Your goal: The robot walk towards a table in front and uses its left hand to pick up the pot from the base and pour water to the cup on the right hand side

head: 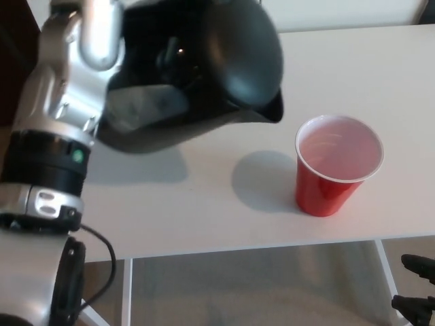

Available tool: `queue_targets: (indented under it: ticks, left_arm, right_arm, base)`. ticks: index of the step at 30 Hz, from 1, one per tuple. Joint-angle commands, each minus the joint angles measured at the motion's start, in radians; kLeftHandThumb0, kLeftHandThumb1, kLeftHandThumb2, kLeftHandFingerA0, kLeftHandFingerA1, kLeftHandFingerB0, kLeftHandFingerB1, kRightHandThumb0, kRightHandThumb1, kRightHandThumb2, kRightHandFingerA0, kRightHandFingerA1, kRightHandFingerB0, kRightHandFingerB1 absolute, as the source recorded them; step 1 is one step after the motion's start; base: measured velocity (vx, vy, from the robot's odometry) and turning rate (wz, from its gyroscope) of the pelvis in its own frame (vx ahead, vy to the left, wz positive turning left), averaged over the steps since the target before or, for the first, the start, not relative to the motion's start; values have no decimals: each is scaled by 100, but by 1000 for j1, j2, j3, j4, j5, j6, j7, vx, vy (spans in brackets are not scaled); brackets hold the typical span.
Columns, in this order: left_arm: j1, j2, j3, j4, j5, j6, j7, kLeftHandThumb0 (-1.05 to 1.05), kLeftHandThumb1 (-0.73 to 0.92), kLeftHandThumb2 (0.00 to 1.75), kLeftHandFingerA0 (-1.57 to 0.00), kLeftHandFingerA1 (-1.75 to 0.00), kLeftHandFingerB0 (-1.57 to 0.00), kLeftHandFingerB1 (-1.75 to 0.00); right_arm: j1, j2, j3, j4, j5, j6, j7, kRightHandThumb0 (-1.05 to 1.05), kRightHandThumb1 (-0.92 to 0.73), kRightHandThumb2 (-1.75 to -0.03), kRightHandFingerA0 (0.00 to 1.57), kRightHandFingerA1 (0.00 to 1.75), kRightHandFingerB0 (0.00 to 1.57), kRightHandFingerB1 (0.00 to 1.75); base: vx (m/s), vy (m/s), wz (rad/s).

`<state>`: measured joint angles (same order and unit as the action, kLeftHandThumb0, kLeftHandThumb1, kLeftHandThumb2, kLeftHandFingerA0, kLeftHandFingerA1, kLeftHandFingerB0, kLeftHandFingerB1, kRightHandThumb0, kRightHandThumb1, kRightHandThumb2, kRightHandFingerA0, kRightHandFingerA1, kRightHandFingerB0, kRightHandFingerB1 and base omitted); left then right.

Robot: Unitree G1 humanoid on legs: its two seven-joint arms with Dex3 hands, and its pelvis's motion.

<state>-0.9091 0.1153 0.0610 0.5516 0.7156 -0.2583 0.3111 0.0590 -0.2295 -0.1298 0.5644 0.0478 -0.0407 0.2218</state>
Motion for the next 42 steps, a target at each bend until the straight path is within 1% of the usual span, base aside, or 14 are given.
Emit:
queue_targets:
  ticks: [1,4,10,16,23,24,25,26,27,28,29,30,31,42]
  left_arm:
    - [179,-55,494,-37,-725,384,-226,-6,61,53,-71,-175,-55,-175]
    - [228,-56,482,-32,-702,351,-256,-6,62,54,-72,-175,-55,-175]
    - [280,-85,491,-43,-688,351,-284,-7,60,54,-72,-175,-52,-174]
    - [299,-105,502,-48,-686,355,-304,-4,59,54,-71,-175,-55,-175]
    - [317,-119,498,-71,-671,377,-308,-8,59,56,-69,-175,-52,-173]
    - [325,-110,479,-72,-655,364,-324,-26,58,55,-69,-163,-62,-145]
    - [329,-106,471,-73,-649,360,-331,-26,58,55,-69,-163,-62,-145]
    - [346,-73,420,-95,-624,383,-417,-48,55,57,-42,-42,-46,-36]
    - [361,-36,375,-117,-619,422,-514,-53,52,58,-4,-23,-11,-25]
    - [366,-21,361,-126,-625,445,-547,-65,43,74,0,-4,-6,-15]
    - [367,-14,355,-130,-629,459,-557,-65,43,74,0,-4,-6,-15]
    - [378,8,323,-136,-609,439,-580,-66,42,75,0,0,0,-6]
    - [382,21,309,-136,-606,431,-599,-67,42,75,0,0,0,-4]
    - [396,62,239,-182,-667,465,-620,-68,42,75,0,0,0,-1]
  right_arm:
    - [12,1,-10,57,5,-20,-8,-22,-52,-55,71,49,39,36]
    - [11,0,-9,67,3,-27,-8,-22,-53,-55,70,49,38,36]
    - [2,2,-7,85,3,-39,-6,-22,-52,-55,71,50,38,36]
    - [4,3,-6,71,3,-29,-8,-22,-53,-55,70,49,38,36]
    - [1,-4,-3,80,-5,-46,-9,-22,-52,-55,72,49,38,36]
    - [0,-7,-2,78,-5,-45,-7,-23,-53,-55,71,49,38,36]
    - [-1,-9,-2,77,-6,-45,-6,-23,-53,-55,71,49,38,36]
    - [-5,-10,0,74,-9,-35,-10,-24,-53,-55,71,48,38,36]
    - [-6,-10,-1,71,-8,-32,-10,-22,-53,-55,70,48,38,36]
    - [-5,-10,-1,70,-8,-31,-10,-21,-53,-55,69,48,38,36]
    - [-5,-10,-1,69,-8,-30,-10,-21,-53,-55,69,48,38,36]
    - [-11,-11,2,75,-13,-30,-16,-22,-53,-55,70,48,39,36]
    - [-11,-11,1,77,-13,-35,-14,-21,-53,-55,70,48,38,36]
    - [-31,-12,2,89,-10,-43,-7,-23,-53,-55,71,49,39,36]
  base:
    - [0,0,0]
    - [0,0,0]
    - [0,0,0]
    - [0,0,0]
    - [0,0,0]
    - [0,0,0]
    - [0,0,0]
    - [0,0,0]
    - [0,0,0]
    - [0,0,0]
    - [0,0,0]
    - [0,0,0]
    - [0,0,0]
    - [0,0,0]
